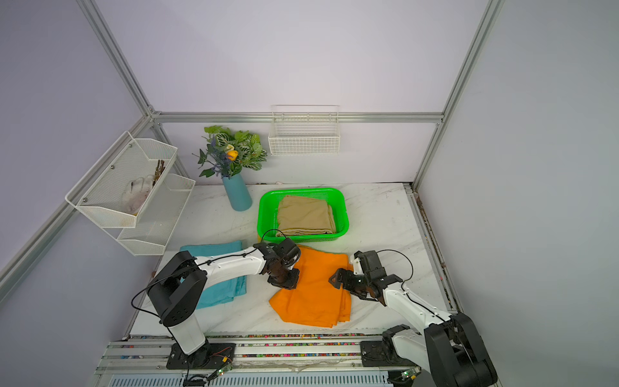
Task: Put the folded long pants in the basket
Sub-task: Pick up the long pant at the center of the board.
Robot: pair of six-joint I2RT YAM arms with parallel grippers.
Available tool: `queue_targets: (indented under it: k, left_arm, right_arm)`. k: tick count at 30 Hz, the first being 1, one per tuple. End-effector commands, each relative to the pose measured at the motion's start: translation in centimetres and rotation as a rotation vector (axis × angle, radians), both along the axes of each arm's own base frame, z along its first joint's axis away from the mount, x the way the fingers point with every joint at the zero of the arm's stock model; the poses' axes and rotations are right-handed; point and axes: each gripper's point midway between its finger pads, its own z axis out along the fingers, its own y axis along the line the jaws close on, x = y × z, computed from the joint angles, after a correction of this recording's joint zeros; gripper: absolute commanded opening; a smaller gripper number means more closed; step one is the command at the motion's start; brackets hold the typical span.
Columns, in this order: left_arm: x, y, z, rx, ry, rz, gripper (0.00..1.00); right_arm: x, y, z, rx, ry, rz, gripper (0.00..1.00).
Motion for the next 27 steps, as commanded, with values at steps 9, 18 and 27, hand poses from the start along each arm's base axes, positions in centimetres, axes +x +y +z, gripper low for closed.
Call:
queue_targets:
  k: [9, 18, 27]
  left_arm:
    - [0.5, 1.3, -0.6, 0.074, -0.01, 0.02, 0.0]
    - [0.7, -1.7, 3.7, -0.025, -0.093, -0.037, 0.0]
    - [0.3, -5.6, 15.4, -0.25, -0.328, -0.079, 0.0]
  right_arm:
    - [-1.2, 1.0, -1.0, 0.088, 0.056, 0.004, 0.19]
    - [0.7, 1.4, 3.4, 0.099, -0.016, -0.013, 0.0]
    - [2.2, 2.3, 14.9, 0.173, -0.222, 0.014, 0.0]
